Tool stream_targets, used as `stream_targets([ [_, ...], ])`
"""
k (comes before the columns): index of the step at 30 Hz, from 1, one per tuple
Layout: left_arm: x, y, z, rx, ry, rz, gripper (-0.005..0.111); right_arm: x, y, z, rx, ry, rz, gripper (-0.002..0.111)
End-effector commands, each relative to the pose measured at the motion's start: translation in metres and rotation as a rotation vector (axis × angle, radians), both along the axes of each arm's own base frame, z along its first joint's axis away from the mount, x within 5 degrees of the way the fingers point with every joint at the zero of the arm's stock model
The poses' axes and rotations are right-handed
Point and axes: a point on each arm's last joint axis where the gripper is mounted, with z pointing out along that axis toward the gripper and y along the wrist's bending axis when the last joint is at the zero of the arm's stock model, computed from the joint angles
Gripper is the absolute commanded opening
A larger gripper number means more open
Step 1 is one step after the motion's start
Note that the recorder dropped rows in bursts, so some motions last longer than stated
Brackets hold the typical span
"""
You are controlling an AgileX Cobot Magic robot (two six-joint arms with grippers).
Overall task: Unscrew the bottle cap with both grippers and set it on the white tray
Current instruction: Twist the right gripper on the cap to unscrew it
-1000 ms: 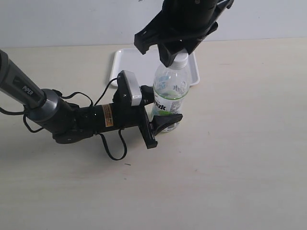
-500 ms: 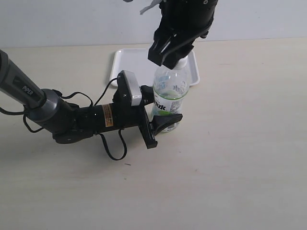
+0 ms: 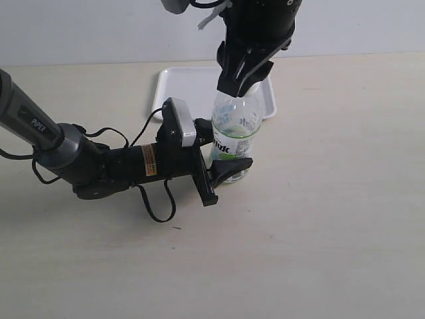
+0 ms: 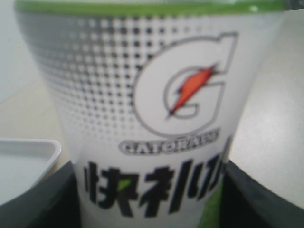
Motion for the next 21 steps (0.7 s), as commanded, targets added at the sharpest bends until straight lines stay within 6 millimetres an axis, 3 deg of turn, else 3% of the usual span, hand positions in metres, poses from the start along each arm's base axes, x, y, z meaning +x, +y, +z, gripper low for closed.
stream_targets([
  [1, -0.0003, -0.0012, 0.0026, 0.004, -0.005, -0.005, 0.0, -0.0007, -0.0008, 0.0031, -0.037, -0.026, 0.103, 0.0],
  [21, -0.0008, -0.0018, 0.0026, 0.003, -0.003, -0.007, 0.0, -0.0009, -0.0004, 0.0032, -0.249, -0.08, 0.718, 0.0],
])
